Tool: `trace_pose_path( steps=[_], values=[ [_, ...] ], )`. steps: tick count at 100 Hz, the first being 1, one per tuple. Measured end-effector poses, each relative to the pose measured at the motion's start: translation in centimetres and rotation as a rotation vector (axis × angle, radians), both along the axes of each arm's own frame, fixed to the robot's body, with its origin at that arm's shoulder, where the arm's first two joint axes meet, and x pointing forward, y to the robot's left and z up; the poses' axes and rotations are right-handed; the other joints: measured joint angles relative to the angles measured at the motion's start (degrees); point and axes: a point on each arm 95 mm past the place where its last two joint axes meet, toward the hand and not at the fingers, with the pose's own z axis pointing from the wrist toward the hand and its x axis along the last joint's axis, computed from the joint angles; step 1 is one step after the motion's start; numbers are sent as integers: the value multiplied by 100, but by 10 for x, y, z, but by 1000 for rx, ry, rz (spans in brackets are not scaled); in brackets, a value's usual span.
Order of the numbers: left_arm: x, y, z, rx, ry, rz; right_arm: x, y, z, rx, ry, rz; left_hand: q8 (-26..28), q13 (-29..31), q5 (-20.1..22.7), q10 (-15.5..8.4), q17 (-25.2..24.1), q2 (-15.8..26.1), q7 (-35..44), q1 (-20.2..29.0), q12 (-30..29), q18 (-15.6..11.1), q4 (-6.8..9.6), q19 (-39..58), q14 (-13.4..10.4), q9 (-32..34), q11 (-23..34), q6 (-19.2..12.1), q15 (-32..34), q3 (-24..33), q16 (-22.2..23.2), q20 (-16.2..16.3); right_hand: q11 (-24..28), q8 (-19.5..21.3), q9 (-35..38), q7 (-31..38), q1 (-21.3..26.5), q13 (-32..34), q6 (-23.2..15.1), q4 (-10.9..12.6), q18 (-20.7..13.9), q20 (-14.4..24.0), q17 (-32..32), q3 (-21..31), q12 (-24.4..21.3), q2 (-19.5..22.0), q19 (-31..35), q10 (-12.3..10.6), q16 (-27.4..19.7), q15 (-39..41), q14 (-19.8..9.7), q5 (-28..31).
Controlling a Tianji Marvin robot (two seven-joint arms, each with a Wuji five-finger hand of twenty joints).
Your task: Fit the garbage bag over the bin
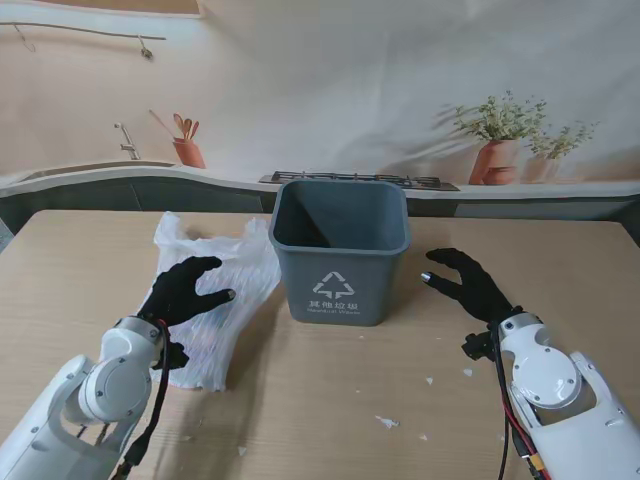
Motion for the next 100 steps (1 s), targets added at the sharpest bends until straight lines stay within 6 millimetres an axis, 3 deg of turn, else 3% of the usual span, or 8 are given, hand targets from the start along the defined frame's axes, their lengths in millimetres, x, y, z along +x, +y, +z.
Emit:
trace_pose_path(
  steps=[27,43,50,71,100],
  values=[
    [35,34,33,275,-3,106,1,-8,-1,16,-15,-24,25,23,-143,0,-3,-326,-127,-31,711,-19,0,698,137,168,346,52,751,35,543,486,0,4,0,0,0,0,0,0,0,24,0,0,0,0,0,0,0,0,0,0],
    [53,45,45,514,22,41,1,-9,-1,17,-15,-28,-169,406,-491,-174,98,-605,-392,-6,1281,-201,0,1151,54,436,757,-1079,1510,367,1171,777,0,6,0,0,0,0,0,0,0,26,0,0,0,0,0,0,0,0,0,0],
    [62,51,49,579,5,2,1,-8,-1,16,-13,-27,-221,696,-646,-305,229,-760,-459,19,1478,-244,0,1295,35,714,928,-1379,1764,687,1382,843,0,7,0,0,0,0,0,0,0,32,0,0,0,0,0,0,0,0,0,0],
    [95,66,50,656,58,-1,2,-2,-3,1,7,-12,-563,1419,-797,-548,610,-1287,-1024,34,1831,-249,0,1529,-50,1367,1439,-1562,2357,1363,1773,919,0,53,0,0,0,0,0,0,0,44,0,0,0,0,0,0,0,0,0,0],
    [128,72,45,765,175,-104,2,0,-3,-7,12,-3,-560,1652,-797,-848,671,-1631,-926,220,2122,-310,1,1565,-300,1600,1913,-1900,2457,1776,1857,921,0,54,0,0,0,0,0,0,0,48,0,0,0,0,0,0,0,0,0,0]
  ],
)
